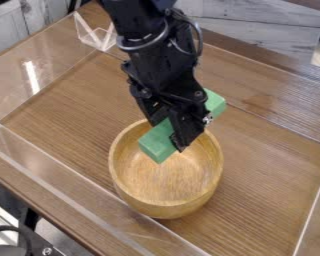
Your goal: Put the green block in the brown bowl
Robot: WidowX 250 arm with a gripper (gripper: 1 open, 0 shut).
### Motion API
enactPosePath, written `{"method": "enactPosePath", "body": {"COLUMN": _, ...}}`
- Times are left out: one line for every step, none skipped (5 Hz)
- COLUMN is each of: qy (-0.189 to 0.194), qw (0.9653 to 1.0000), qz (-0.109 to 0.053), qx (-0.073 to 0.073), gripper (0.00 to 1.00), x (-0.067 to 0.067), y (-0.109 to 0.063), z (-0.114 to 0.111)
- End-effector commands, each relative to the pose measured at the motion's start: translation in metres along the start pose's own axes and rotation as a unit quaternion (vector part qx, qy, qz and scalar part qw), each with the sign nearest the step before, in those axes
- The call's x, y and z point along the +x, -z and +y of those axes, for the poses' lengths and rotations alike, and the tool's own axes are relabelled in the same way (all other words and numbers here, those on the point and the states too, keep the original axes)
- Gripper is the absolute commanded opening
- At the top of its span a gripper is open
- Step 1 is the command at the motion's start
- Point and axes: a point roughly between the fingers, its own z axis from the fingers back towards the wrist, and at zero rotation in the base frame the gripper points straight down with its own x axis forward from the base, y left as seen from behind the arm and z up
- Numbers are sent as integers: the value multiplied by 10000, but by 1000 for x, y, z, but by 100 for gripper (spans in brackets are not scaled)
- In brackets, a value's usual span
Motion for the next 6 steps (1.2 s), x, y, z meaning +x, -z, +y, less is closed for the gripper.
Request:
{"method": "enactPosePath", "body": {"qy": 32, "qw": 9998, "qz": -205, "qx": 41, "gripper": 0, "x": 9, "y": -3, "z": 5}}
{"method": "enactPosePath", "body": {"qy": 27, "qw": 9998, "qz": -214, "qx": 36, "gripper": 0, "x": 10, "y": 1, "z": 8}}
{"method": "enactPosePath", "body": {"qy": 18, "qw": 9998, "qz": -219, "qx": 35, "gripper": 0, "x": 12, "y": 6, "z": 11}}
{"method": "enactPosePath", "body": {"qy": 5, "qw": 9998, "qz": -217, "qx": 29, "gripper": 0, "x": 13, "y": 10, "z": 14}}
{"method": "enactPosePath", "body": {"qy": -9, "qw": 9998, "qz": -213, "qx": 26, "gripper": 0, "x": 14, "y": 14, "z": 17}}
{"method": "enactPosePath", "body": {"qy": -26, "qw": 9998, "qz": -208, "qx": 12, "gripper": 0, "x": 14, "y": 16, "z": 19}}
